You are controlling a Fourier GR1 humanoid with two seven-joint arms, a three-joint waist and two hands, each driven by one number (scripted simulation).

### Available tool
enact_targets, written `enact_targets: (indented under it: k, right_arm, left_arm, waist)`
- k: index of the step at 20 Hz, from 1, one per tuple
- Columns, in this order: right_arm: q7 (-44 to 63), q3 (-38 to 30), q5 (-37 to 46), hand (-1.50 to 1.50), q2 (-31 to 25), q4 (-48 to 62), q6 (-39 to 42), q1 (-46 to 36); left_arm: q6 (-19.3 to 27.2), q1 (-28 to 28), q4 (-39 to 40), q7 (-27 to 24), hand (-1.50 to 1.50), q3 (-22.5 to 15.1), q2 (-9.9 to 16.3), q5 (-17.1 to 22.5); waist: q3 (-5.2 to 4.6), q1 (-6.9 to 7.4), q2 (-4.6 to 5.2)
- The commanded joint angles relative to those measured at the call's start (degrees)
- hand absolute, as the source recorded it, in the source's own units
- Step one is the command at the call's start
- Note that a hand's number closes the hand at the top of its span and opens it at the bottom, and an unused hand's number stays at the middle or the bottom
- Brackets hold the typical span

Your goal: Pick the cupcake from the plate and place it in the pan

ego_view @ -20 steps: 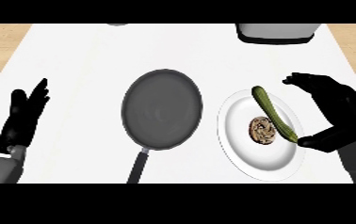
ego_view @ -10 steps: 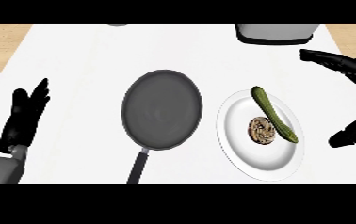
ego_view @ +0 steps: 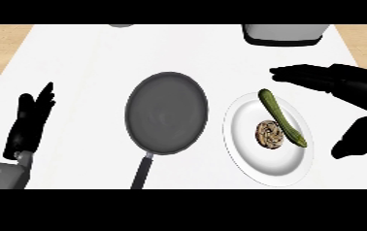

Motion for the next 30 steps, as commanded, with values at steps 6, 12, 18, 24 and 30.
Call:
enact_targets:
  k: [6, 12, 18, 24, 30]
  right_arm:
    - [7.2, 6.7, 13.0, -1.50, 3.1, -6.8, 2.0, 3.2]
    - [6.0, 8.9, 22.2, -1.50, 8.5, -7.8, -1.4, 8.5]
    - [-1.2, 7.9, 31.6, -1.50, 9.1, 0.5, -4.7, 7.5]
    - [-4.8, 6.5, 36.3, -1.50, 12.3, 6.3, -3.9, 5.7]
    - [-5.2, 7.3, 41.5, -1.50, 15.1, 3.1, -5.7, 11.7]
  left_arm:
    - [-4.3, -0.9, 4.7, -2.3, 0.00, 5.0, 0.2, 0.1]
    - [-4.4, -1.1, 0.3, 2.3, 0.00, 5.4, -1.0, -3.0]
    - [-5.0, 3.2, -1.2, -0.7, 0.00, 6.5, -3.4, -5.7]
    - [-5.3, 1.9, 1.4, -1.3, 0.00, 8.3, -6.6, -8.3]
    - [-9.3, 0.8, 2.3, -0.4, 0.00, 12.0, -5.7, -9.0]
  waist:
    - [0.01, -0.60, 0.05]
    - [0.04, -0.60, 0.05]
    - [0.05, -0.27, 0.09]
    - [0.04, -0.29, 0.15]
    - [0.03, -0.50, 0.10]
